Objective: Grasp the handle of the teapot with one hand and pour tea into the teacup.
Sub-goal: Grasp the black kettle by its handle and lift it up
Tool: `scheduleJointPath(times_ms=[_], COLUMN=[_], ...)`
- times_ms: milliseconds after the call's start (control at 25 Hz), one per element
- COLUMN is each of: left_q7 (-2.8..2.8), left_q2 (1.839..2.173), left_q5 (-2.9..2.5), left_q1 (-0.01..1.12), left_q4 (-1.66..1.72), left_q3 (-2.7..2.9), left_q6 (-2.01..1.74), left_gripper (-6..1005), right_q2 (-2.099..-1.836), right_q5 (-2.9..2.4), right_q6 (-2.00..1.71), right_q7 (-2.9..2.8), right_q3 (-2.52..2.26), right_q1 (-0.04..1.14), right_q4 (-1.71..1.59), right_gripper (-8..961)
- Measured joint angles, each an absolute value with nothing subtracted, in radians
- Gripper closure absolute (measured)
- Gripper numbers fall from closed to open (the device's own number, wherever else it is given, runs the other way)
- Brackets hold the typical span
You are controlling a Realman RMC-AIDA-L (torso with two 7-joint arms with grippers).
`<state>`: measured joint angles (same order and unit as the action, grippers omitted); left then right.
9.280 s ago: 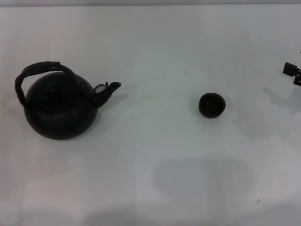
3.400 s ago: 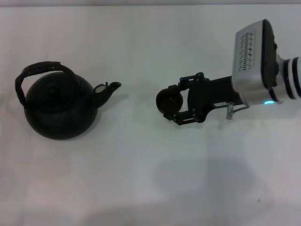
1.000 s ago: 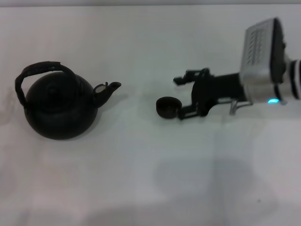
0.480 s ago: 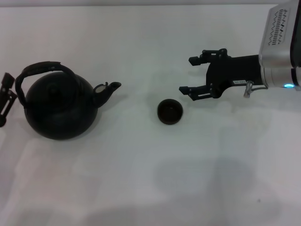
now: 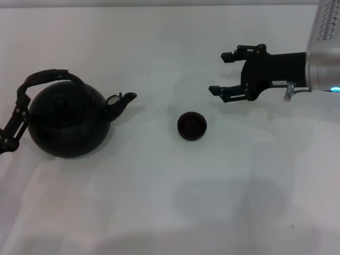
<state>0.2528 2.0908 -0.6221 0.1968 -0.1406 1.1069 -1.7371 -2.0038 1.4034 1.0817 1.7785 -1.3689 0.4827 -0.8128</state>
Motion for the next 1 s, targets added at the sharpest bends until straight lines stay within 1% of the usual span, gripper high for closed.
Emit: scheduleJointPath(times_ms=[360,960,1000], left_q7=[0.341,0.341,0.341], left_q2=[2.085,2.091,2.091], left_q5=[-0.623,-0.624,-0.624], left_q1=[0.223,0.242,0.242], left_q4=[-0.148,-0.149,-0.149], left_q3=[1.107,1.108,1.107], left_q6=[-1.647,-1.589,-1.589], left_gripper=[217,222,250], right_q2=[-2.006,-2.01,-2.01], right_q5=[1.404,1.405,1.405], right_q6=[1.123,1.099,1.097], right_q7=[1.794,1.814,1.814], right_q3=[-1.326,-1.325,-1.325], right_q1=[0.477,0.469,0.469], right_q4=[-0.815,-0.803,-0.803], right_gripper=[87,88,88])
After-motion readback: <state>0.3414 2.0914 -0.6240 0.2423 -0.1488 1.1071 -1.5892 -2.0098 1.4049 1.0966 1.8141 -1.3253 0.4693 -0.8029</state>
